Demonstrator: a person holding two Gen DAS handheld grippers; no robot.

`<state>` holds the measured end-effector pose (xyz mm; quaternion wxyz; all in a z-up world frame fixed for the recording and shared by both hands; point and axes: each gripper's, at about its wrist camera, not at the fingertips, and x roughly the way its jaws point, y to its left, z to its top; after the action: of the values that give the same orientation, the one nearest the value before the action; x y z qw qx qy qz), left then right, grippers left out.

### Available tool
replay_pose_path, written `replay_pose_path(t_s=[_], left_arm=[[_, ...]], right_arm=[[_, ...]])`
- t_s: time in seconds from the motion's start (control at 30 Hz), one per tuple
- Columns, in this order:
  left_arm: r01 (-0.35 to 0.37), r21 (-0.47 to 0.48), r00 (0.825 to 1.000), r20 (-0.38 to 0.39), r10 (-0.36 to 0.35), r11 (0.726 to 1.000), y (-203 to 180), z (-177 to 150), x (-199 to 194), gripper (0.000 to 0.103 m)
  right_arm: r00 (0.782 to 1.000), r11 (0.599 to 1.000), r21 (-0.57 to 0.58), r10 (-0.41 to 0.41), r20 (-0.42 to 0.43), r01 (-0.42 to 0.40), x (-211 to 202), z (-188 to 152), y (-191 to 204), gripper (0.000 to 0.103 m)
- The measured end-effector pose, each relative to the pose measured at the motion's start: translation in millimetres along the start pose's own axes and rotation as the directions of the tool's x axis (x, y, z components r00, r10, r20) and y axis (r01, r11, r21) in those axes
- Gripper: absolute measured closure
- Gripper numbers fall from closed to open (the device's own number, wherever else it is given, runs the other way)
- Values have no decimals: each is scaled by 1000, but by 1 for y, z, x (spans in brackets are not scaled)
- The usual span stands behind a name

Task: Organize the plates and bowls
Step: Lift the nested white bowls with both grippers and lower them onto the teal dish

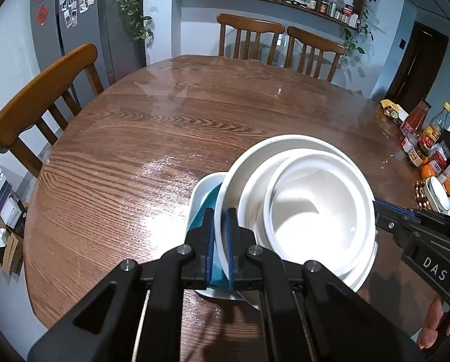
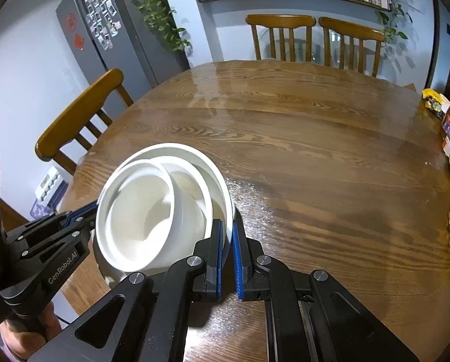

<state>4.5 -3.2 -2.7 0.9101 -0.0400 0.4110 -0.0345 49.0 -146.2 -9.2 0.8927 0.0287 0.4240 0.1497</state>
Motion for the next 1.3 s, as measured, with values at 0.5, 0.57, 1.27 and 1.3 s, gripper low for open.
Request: replay_pose_path(t_s=[0.5, 0.57, 1.27, 1.3], left_arm=[[-13, -23, 999, -46, 11, 1000, 20, -3, 9, 101], [-14, -23, 999, -50, 13, 1000, 22, -3, 10, 101], [-51, 23, 991, -119, 53, 998, 21, 13, 42, 101], [-53, 24, 992, -116, 55, 998, 20, 15, 43, 101]], right_arm=[[999, 1000, -16, 5, -45, -6, 16, 2, 14, 92], [999, 1000, -18, 4, -52, -5, 18, 4, 14, 92], [986, 999, 37, -26, -166, 32, 57, 22, 7, 92], [985, 999, 41, -25, -168, 32, 59, 24, 6, 92]])
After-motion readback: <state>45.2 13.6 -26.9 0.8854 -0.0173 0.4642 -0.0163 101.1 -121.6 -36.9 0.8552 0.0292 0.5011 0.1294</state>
